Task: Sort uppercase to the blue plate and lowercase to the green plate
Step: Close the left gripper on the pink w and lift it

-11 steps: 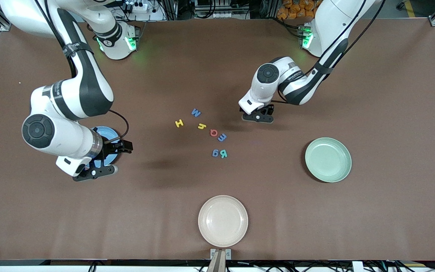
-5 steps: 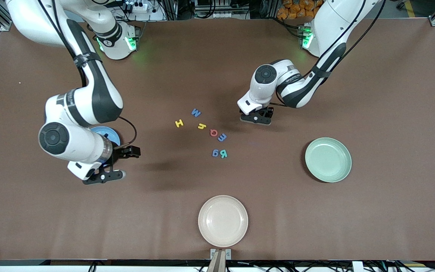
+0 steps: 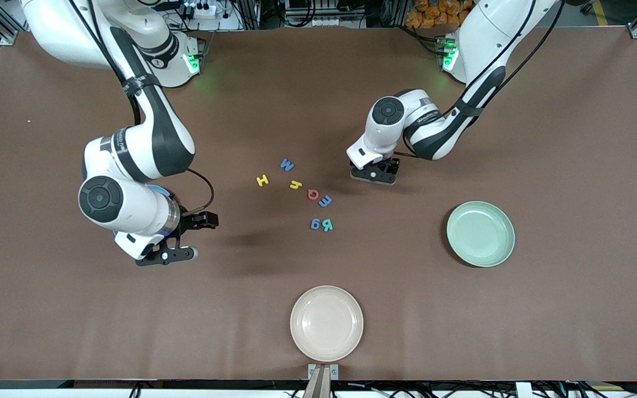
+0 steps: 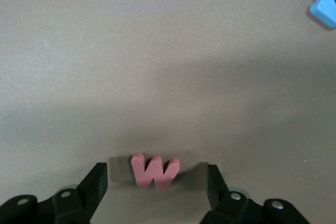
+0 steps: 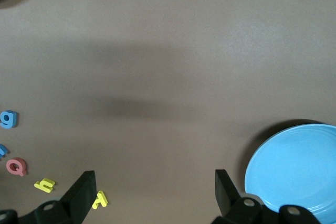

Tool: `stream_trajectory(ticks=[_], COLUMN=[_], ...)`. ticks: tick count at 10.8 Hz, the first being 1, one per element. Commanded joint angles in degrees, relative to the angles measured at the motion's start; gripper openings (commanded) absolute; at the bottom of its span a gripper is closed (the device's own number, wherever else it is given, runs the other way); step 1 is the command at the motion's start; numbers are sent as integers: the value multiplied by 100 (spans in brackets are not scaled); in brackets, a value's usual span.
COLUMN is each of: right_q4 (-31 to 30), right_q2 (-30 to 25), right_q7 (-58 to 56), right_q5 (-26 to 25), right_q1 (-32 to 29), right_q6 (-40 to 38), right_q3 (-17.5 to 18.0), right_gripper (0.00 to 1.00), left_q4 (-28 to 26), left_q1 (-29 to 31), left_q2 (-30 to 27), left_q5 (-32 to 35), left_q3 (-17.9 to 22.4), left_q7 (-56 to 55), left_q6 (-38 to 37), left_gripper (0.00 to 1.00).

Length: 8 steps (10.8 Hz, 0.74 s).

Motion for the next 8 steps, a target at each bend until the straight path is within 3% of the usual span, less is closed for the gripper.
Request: stream_trajectory(ticks=[1, 8], right_q4=[64, 64], right_q2=[77, 130], right_q7=[158, 229], right_q5=[70, 87], right_q1=[-15, 108], right_q6=[-26, -61], right_q3=[20, 20], right_gripper=[100, 100], left_q4=[60, 60], left_q1=[-40, -48], left_q2=[53, 70], left_q5=[149, 149], left_q3=[24, 32], left_q7=[97, 141], left_q6=[31, 22], left_gripper=[83, 76])
